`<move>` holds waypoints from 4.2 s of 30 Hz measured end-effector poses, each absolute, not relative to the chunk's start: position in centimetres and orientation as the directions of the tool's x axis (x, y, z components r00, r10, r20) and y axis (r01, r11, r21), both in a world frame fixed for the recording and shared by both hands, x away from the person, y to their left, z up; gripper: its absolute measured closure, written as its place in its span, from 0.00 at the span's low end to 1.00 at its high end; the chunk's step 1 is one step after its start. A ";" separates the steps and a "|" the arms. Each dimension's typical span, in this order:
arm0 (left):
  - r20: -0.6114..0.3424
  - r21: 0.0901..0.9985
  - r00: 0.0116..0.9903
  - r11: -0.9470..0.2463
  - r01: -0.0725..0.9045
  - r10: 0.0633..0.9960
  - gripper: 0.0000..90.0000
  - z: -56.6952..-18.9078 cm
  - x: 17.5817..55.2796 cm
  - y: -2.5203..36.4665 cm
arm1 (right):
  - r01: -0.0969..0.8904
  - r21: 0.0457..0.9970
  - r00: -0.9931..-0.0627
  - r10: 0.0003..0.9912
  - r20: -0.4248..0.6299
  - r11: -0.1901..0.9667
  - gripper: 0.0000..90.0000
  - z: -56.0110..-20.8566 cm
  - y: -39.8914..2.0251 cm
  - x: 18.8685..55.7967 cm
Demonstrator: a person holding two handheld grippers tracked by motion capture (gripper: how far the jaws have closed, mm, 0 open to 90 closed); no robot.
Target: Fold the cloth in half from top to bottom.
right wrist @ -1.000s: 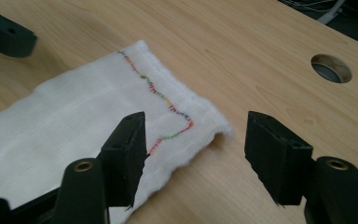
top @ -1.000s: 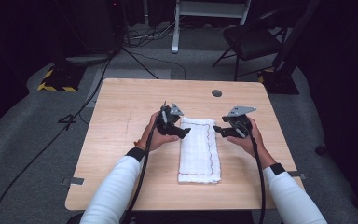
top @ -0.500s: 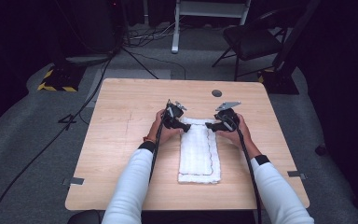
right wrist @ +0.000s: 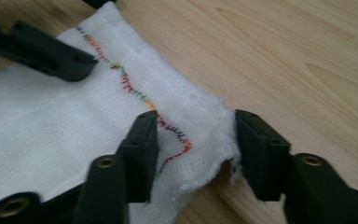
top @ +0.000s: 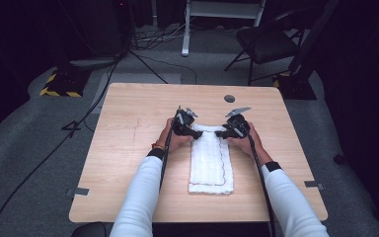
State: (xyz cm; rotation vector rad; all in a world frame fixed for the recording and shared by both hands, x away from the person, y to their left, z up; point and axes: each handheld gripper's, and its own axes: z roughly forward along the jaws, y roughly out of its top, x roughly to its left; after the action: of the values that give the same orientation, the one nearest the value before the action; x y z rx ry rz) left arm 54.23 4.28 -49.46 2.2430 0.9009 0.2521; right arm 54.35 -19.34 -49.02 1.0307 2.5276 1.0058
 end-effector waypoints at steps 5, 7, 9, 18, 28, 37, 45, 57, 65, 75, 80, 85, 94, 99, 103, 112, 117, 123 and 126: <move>-0.098 0.657 0.759 -0.531 0.535 0.644 0.62 -49.1 54.5 4.1 | 0.530 0.659 -0.746 0.662 0.065 0.533 0.78 -48.8 -18.9 54.2; -0.123 0.659 0.766 -0.525 0.539 0.631 0.75 -49.1 54.6 4.1 | 0.533 0.659 -0.749 0.658 0.077 0.530 0.84 -48.8 -18.8 54.1; -0.121 0.661 0.769 -0.527 0.534 0.627 0.83 -49.1 54.7 4.0 | 0.524 0.668 -0.745 0.664 0.058 0.529 0.87 -48.7 -18.6 54.0; -0.038 0.657 0.768 -0.563 0.501 0.639 0.88 -47.4 55.6 3.2 | 0.476 0.713 -0.713 0.701 -0.030 0.515 0.90 -47.7 -18.4 54.2; 0.043 0.720 0.772 -0.555 0.416 0.635 0.89 -43.6 55.5 3.0 | 0.400 0.774 -0.685 0.721 -0.104 0.491 0.90 -43.7 -18.8 54.1; 0.052 0.761 0.789 -0.537 0.365 0.612 0.89 -41.4 54.8 3.8 | 0.338 0.800 -0.692 0.707 -0.146 0.496 0.90 -41.5 -18.8 53.2; 0.048 0.781 0.824 -0.535 0.322 0.565 0.89 -40.8 52.7 4.4 | 0.306 0.814 -0.721 0.678 -0.139 0.493 0.90 -40.7 -19.5 51.5; 0.059 0.784 0.875 -0.565 0.258 0.481 0.89 -41.6 48.9 5.1 | 0.272 0.829 -0.792 0.603 -0.095 0.488 0.90 -41.4 -20.6 47.7; 0.070 0.775 0.904 -0.593 0.218 0.422 0.88 -42.6 46.6 4.9 | 0.271 0.827 -0.817 0.572 -0.073 0.493 0.90 -42.3 -21.3 46.1; 0.044 0.759 0.920 -0.612 0.222 0.388 0.86 -44.6 44.9 5.1 | 0.270 0.801 -0.855 0.516 -0.056 0.535 0.90 -44.0 -21.3 44.2; 0.046 0.748 0.932 -0.630 0.207 0.361 0.85 -45.5 43.8 5.1 | 0.279 0.791 -0.867 0.496 -0.036 0.544 0.89 -44.8 -21.7 43.3; 0.054 0.734 0.941 -0.653 0.189 0.334 0.83 -46.3 42.5 5.4 | 0.281 0.767 -0.883 0.468 -0.029 0.577 0.88 -45.8 -21.9 42.3; 0.057 0.717 0.944 -0.671 0.187 0.324 0.81 -47.0 41.2 5.9 | 0.285 0.740 -0.900 0.436 -0.013 0.610 0.84 -46.7 -22.4 41.1; 0.064 0.710 0.948 -0.681 0.177 0.313 0.77 -47.2 40.4 6.0 | 0.286 0.725 -0.903 0.430 -0.016 0.626 0.84 -47.2 -22.7 40.6; 0.063 0.707 0.949 -0.685 0.177 0.310 0.78 -47.4 40.0 6.1 | 0.289 0.721 -0.902 0.432 -0.017 0.630 0.85 -47.3 -22.9 40.3; 0.045 0.665 0.954 -0.722 0.192 0.295 0.80 -48.4 39.3 6.5 | 0.286 0.699 -0.911 0.413 -0.015 0.656 0.86 -48.0 -23.1 39.6; 0.043 0.656 0.949 -0.725 0.208 0.312 0.81 -49.0 39.5 6.4 | 0.288 0.681 -0.905 0.423 -0.036 0.673 0.87 -48.4 -23.1 39.6; 0.052 0.669 0.938 -0.710 0.222 0.342 0.84 -49.2 40.2 6.4 | 0.286 0.685 -0.895 0.442 -0.058 0.670 0.89 -48.7 -23.1 40.0; 0.055 0.670 0.930 -0.704 0.236 0.364 0.84 -49.2 40.8 6.1 | 0.289 0.687 -0.884 0.462 -0.077 0.667 0.89 -48.8 -23.0 40.5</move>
State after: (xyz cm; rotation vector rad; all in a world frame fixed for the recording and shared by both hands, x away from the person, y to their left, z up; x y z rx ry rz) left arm 40.77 6.10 -49.18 2.3811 0.4228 0.2381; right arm 40.48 -22.97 -48.80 0.6056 2.6389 1.0251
